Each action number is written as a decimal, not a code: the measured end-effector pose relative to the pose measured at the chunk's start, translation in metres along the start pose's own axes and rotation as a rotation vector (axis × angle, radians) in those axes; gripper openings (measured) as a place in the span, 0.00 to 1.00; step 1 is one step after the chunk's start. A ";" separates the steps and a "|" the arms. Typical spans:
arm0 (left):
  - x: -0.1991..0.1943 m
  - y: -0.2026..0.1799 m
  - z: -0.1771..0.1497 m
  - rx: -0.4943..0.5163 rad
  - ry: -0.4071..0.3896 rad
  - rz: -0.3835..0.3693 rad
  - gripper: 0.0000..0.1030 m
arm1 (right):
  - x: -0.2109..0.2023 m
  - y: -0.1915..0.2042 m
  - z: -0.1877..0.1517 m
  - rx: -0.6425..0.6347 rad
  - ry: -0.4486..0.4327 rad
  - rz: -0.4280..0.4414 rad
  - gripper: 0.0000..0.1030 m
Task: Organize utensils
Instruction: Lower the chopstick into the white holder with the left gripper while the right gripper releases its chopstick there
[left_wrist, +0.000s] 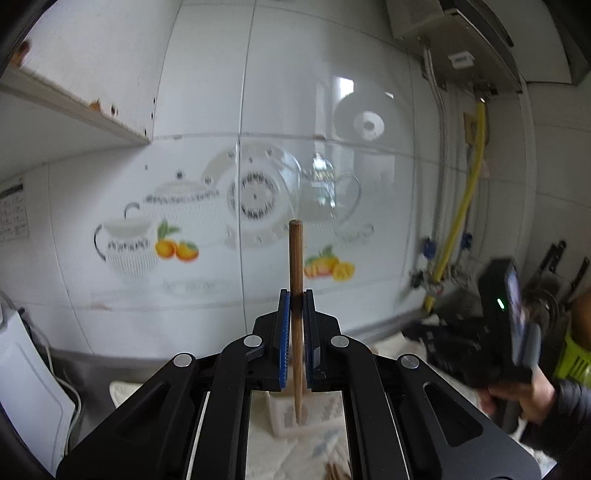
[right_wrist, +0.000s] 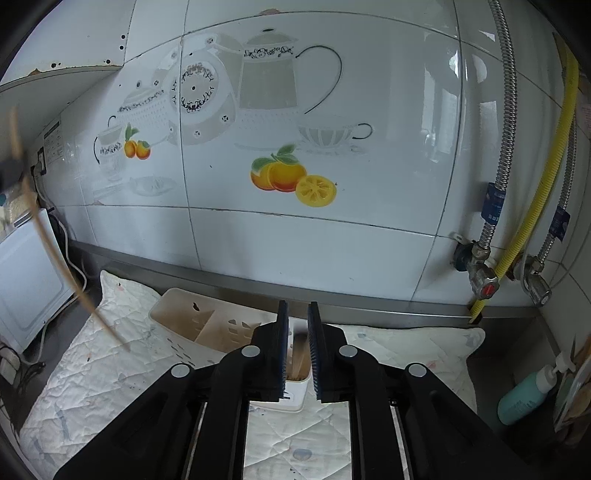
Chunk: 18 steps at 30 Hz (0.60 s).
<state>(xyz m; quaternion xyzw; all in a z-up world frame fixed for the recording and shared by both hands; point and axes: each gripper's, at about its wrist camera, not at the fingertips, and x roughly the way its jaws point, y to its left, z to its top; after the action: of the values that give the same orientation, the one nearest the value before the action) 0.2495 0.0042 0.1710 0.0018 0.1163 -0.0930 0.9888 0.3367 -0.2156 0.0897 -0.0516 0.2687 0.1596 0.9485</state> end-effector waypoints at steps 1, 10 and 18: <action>0.004 0.000 0.005 -0.003 -0.012 0.001 0.05 | -0.002 -0.001 -0.002 -0.003 -0.006 -0.001 0.18; 0.055 0.007 0.006 -0.054 -0.026 0.043 0.05 | -0.032 -0.002 -0.022 -0.055 -0.064 -0.008 0.32; 0.081 0.021 -0.025 -0.109 0.021 0.043 0.05 | -0.054 0.001 -0.050 -0.038 -0.080 0.025 0.33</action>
<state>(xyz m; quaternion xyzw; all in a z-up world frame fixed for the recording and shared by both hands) 0.3252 0.0105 0.1274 -0.0484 0.1317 -0.0651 0.9880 0.2684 -0.2391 0.0754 -0.0596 0.2282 0.1786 0.9552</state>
